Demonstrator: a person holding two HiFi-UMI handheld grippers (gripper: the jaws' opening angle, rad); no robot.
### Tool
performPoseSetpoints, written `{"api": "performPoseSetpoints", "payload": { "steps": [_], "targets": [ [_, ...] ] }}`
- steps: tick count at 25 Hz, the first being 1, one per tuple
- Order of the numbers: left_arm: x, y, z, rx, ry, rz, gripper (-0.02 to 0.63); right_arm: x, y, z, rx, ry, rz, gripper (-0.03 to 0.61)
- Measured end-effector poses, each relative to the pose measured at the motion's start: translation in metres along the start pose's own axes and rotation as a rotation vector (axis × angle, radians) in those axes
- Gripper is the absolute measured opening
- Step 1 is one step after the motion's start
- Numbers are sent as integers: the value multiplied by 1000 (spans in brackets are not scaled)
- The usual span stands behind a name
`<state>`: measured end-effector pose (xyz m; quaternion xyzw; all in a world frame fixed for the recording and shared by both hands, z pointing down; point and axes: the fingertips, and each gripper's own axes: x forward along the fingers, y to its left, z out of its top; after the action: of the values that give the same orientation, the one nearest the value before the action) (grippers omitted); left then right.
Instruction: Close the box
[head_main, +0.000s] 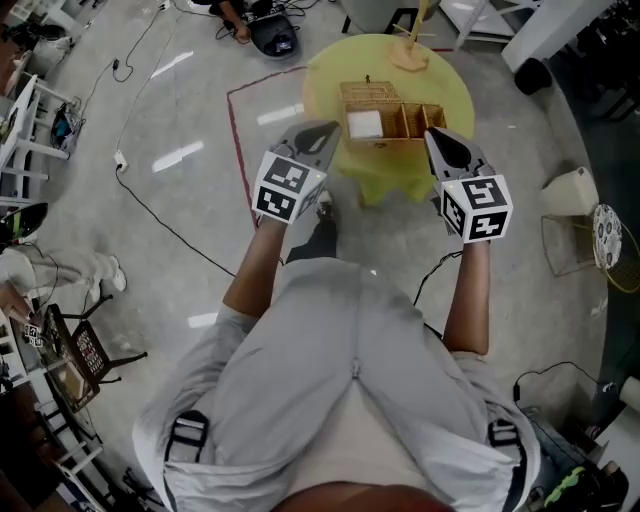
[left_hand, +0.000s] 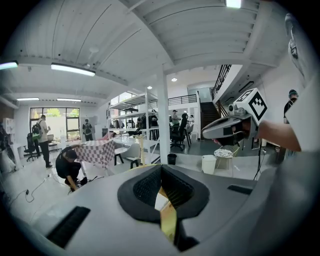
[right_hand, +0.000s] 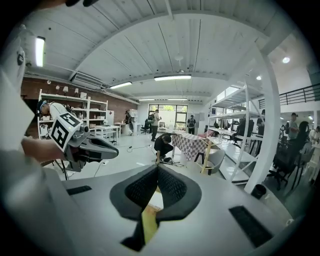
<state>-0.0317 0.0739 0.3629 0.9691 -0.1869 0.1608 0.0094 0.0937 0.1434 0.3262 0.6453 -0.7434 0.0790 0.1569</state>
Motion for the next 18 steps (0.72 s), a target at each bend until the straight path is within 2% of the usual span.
{"api": "performPoseSetpoints", "payload": {
  "steps": [6,11,18],
  "targets": [
    [67,87,12,-22,13,23,29,88,-57,18,11,19,-1,23],
    [108,149,17,-36,44,12,29,160,-85,30,3,72,13,23],
    [152,205,6,-60,89,-28,29,233,-112,18,-13,197,32,23]
  ]
}}
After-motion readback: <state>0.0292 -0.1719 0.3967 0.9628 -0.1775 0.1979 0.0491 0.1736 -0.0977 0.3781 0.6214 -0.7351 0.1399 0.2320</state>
